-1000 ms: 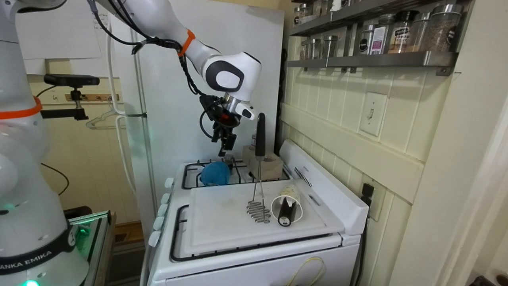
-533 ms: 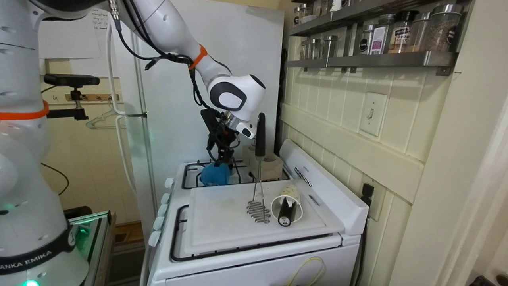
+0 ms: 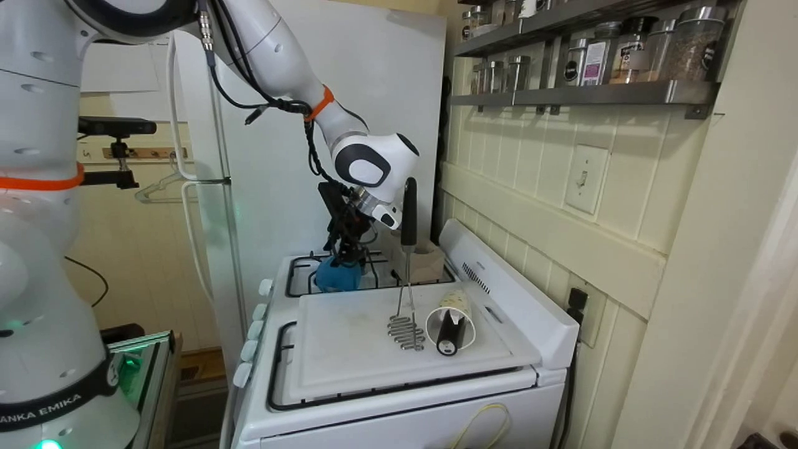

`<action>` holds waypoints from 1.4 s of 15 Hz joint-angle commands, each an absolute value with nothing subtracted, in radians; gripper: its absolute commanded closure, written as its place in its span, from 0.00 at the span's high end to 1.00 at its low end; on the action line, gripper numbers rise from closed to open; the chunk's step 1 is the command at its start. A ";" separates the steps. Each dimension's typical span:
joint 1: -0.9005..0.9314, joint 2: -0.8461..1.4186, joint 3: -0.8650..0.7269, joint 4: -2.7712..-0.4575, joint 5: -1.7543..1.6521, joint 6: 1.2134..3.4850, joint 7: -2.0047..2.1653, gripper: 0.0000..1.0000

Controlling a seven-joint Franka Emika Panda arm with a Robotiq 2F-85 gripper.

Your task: Place the blue bowl on top of the box

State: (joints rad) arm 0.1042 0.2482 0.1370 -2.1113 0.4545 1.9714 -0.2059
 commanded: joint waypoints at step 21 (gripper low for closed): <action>0.149 -0.095 0.173 -2.161 0.218 1.821 -0.161 0.01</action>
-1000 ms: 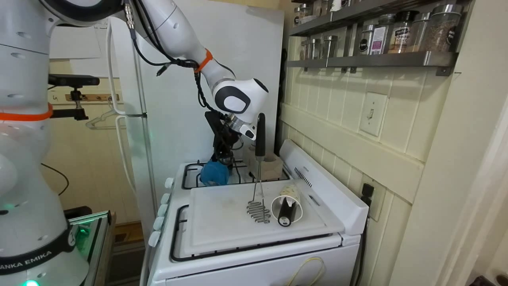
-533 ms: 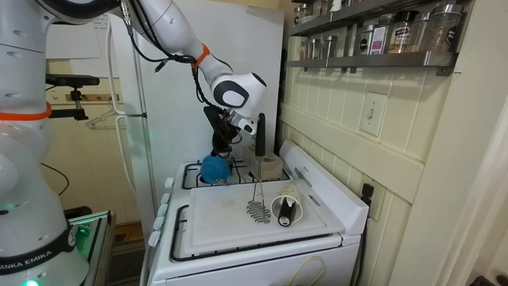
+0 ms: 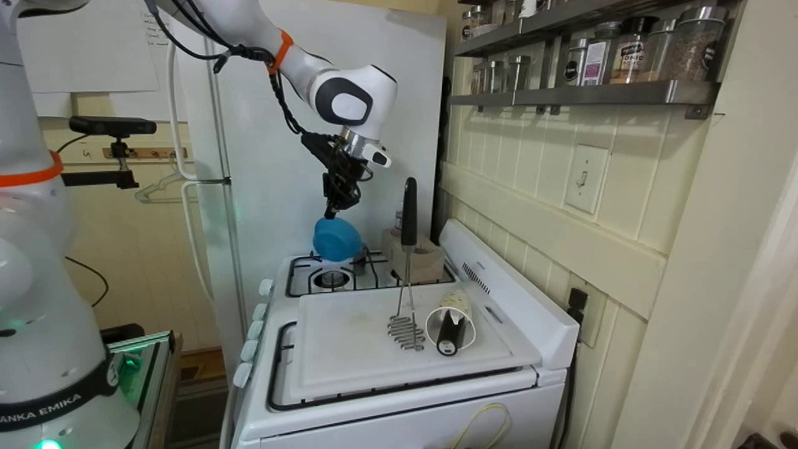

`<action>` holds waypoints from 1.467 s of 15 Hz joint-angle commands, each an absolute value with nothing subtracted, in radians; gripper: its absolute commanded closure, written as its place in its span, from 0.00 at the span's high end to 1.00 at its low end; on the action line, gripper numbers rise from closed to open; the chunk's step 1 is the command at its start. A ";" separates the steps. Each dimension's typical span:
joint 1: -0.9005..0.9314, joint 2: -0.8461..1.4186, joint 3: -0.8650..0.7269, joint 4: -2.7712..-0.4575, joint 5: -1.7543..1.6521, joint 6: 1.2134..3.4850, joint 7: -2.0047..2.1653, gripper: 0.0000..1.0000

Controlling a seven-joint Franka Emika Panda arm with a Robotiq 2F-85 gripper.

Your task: Place the blue bowl on top of the box

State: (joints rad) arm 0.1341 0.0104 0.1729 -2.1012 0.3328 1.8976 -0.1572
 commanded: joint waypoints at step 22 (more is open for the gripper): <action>0.188 -0.132 0.185 -2.160 -0.266 2.123 -0.273 0.01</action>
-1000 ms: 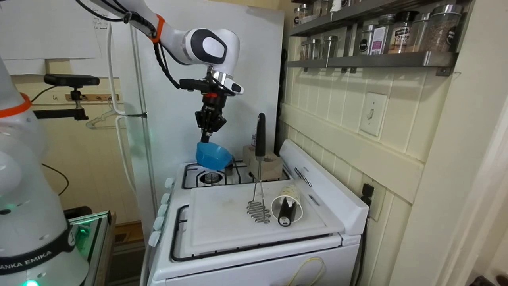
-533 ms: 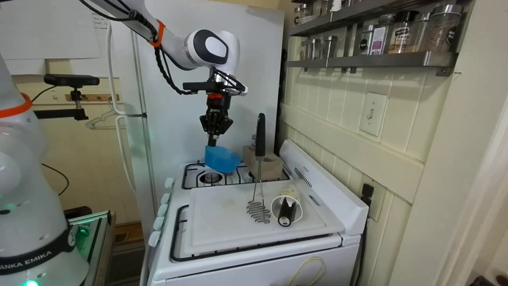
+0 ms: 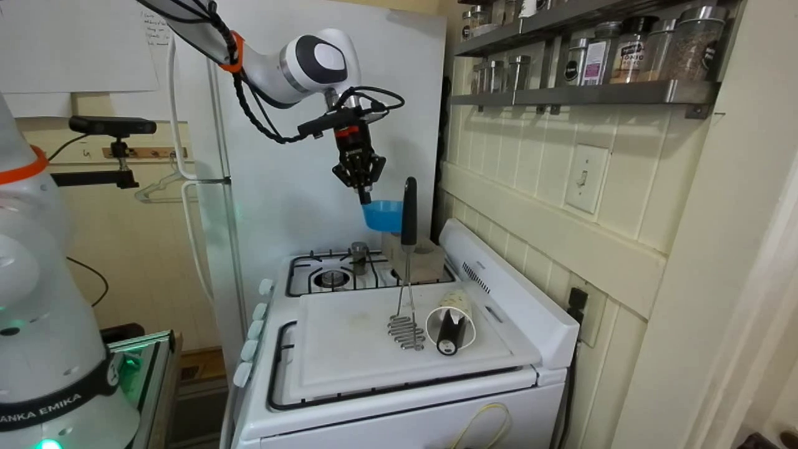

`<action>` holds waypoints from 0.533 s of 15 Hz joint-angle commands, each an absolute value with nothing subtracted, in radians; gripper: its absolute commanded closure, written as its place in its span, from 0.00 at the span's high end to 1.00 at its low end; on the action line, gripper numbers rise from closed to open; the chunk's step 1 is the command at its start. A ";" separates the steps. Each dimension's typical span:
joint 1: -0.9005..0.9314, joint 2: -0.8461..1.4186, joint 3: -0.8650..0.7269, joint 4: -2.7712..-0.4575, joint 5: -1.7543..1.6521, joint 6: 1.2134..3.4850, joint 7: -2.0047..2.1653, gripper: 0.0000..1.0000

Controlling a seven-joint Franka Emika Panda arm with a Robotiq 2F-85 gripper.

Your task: Place the blue bowl on top of the box

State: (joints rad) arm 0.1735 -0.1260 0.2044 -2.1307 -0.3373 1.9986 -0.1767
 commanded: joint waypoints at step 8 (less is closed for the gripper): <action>0.161 -0.123 0.135 -2.192 -0.168 2.224 -0.393 0.01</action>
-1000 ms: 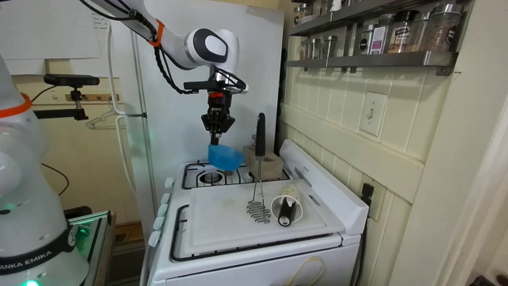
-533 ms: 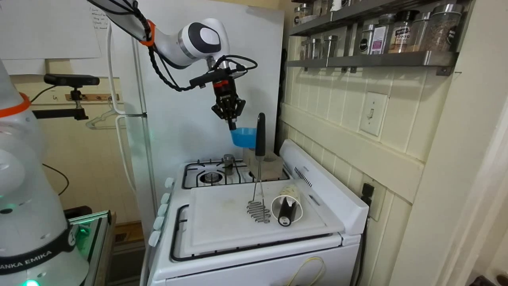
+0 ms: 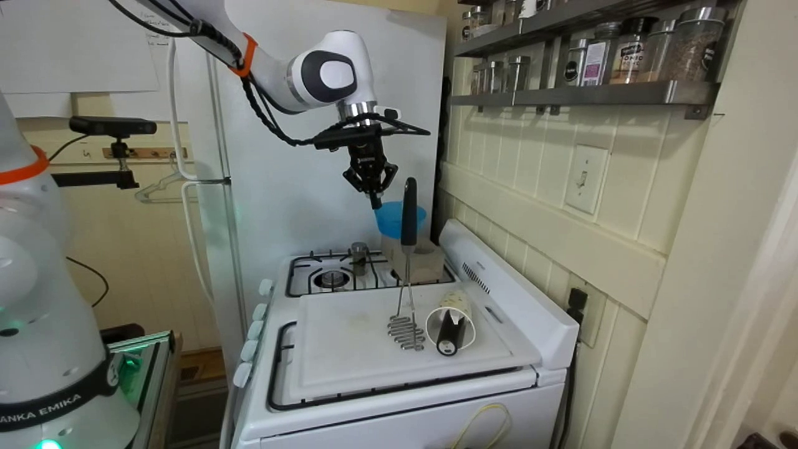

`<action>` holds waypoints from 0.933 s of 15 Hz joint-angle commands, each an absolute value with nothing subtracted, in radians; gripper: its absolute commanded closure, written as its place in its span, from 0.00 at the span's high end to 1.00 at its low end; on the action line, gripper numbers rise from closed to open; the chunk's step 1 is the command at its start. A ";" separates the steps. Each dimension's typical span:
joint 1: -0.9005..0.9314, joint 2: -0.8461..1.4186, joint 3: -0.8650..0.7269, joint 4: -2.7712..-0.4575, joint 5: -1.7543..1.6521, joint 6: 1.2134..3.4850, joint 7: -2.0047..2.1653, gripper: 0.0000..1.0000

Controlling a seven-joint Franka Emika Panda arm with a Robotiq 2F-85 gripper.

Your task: Place the blue bowl on top of the box

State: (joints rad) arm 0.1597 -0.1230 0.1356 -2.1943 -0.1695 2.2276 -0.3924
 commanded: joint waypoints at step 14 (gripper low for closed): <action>0.165 0.144 0.161 -2.052 -0.236 2.463 -0.446 0.01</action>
